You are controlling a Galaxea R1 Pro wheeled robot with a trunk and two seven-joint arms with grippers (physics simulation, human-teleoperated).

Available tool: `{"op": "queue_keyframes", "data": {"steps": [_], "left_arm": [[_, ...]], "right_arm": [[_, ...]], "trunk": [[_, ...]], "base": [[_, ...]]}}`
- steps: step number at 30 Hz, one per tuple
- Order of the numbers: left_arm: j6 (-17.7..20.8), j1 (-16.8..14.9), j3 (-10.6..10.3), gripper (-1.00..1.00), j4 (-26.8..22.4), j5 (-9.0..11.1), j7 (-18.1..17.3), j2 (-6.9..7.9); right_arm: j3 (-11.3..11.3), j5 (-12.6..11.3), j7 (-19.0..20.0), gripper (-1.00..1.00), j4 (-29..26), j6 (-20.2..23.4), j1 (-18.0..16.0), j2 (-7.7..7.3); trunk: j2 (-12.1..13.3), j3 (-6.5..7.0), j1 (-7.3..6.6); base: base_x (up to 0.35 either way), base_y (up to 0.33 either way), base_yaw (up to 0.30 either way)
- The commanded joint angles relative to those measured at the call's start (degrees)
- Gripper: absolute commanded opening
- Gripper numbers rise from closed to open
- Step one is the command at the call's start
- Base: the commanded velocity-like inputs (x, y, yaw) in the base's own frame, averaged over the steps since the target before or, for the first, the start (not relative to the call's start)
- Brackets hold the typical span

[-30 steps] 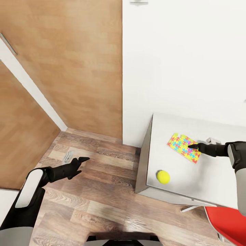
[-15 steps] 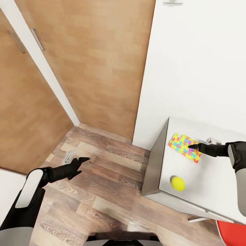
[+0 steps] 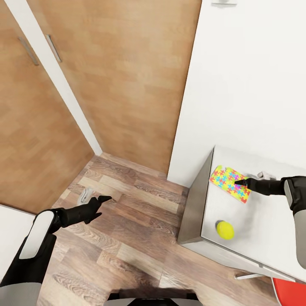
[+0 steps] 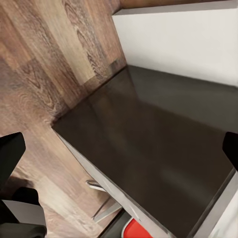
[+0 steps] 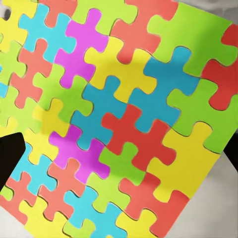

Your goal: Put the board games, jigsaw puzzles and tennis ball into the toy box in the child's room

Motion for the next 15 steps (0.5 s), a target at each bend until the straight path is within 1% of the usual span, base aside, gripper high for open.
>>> {"op": "queue_keyframes", "data": {"steps": [1,11,15], "left_arm": [[0.16,-0.05,0.02,1.00,-0.03,0.58,0.58,-0.01],[0.16,-0.05,-0.01,1.00,-0.02,0.56,0.71,-0.02],[0.15,-0.05,0.00,1.00,-0.02,0.56,0.78,-0.02]], "right_arm": [[-0.25,0.05,0.54,1.00,1.26,0.49,-0.02,0.07],[-0.25,0.05,0.54,1.00,1.16,0.48,-0.02,0.07],[-0.25,0.05,0.54,1.00,1.15,0.42,-0.02,0.07]], "trunk": [[-0.07,-0.09,0.05],[-0.07,-0.09,0.05],[-0.07,-0.09,0.05]], "base": [[0.000,0.000,0.013],[0.000,0.000,0.009],[0.000,0.000,0.118]]}}
